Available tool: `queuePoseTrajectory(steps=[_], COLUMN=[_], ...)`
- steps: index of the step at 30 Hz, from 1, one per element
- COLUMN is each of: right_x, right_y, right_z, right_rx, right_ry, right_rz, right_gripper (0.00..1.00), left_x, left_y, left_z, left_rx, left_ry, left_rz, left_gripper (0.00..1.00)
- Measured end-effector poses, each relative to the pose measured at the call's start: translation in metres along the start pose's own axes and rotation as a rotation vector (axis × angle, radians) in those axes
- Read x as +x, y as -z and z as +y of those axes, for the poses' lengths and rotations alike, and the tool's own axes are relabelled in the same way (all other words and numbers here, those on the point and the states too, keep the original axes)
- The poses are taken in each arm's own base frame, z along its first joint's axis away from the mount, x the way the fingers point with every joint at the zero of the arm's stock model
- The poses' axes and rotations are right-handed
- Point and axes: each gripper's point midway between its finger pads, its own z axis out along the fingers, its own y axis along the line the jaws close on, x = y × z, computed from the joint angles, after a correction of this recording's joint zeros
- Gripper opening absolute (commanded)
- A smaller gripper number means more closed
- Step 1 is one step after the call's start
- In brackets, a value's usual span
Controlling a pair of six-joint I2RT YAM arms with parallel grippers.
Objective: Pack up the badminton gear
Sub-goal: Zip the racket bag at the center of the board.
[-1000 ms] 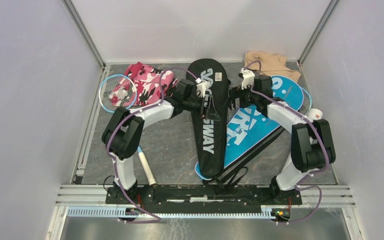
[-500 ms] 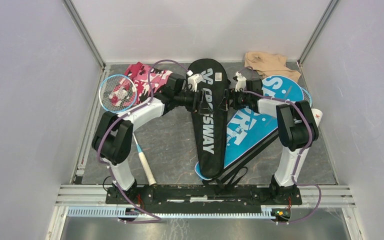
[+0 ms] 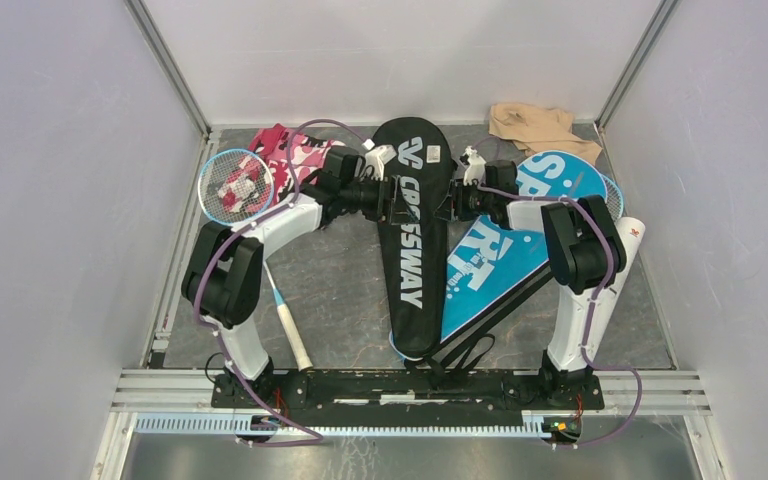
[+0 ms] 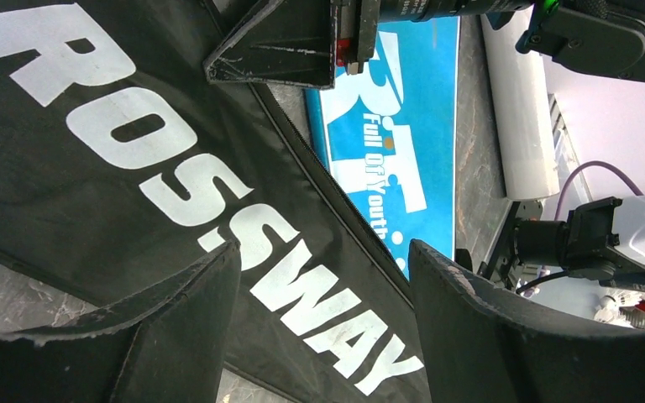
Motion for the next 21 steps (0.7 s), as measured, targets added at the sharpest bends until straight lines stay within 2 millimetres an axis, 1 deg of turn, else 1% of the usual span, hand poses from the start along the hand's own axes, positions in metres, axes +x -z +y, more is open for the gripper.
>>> queuePoseTrajectory(steps=[3, 4, 7, 10, 13, 16, 19, 21], right_x=[0.001, 0.000, -0.007, -0.022, -0.047, -0.084, -0.113, -0.125], right_y=[0.000, 0.001, 0.004, 0.012, 0.024, 0.041, 0.060, 0.072], right_z=[-0.002, -0.002, -0.001, 0.004, 0.016, 0.034, 0.049, 0.057], right_rx=[0.005, 0.005, 0.006, 0.006, -0.003, -0.019, -0.020, -0.018], right_ry=[-0.014, -0.022, -0.020, -0.003, 0.038, 0.115, 0.206, 0.263], right_rz=[0.015, 0.021, 0.030, 0.028, 0.011, -0.022, -0.044, -0.040], right_gripper=[0.06, 0.00, 0.00, 0.00, 0.00, 0.00, 0.00, 0.00], left_x=[-0.002, -0.003, -0.010, -0.021, -0.035, -0.053, -0.072, -0.082], left_y=[0.003, 0.004, 0.012, 0.024, 0.040, 0.059, 0.077, 0.089], left_z=[0.004, 0.006, 0.014, 0.022, 0.029, 0.038, 0.045, 0.049], left_rx=[-0.007, -0.010, -0.023, -0.042, -0.064, -0.092, -0.118, -0.133], left_ry=[0.006, 0.009, 0.016, 0.020, 0.020, 0.017, 0.013, 0.010], left_rz=[-0.007, -0.010, -0.032, -0.067, -0.112, -0.166, -0.214, -0.243], left_gripper=[0.79, 0.79, 0.79, 0.79, 0.79, 0.80, 0.81, 0.80])
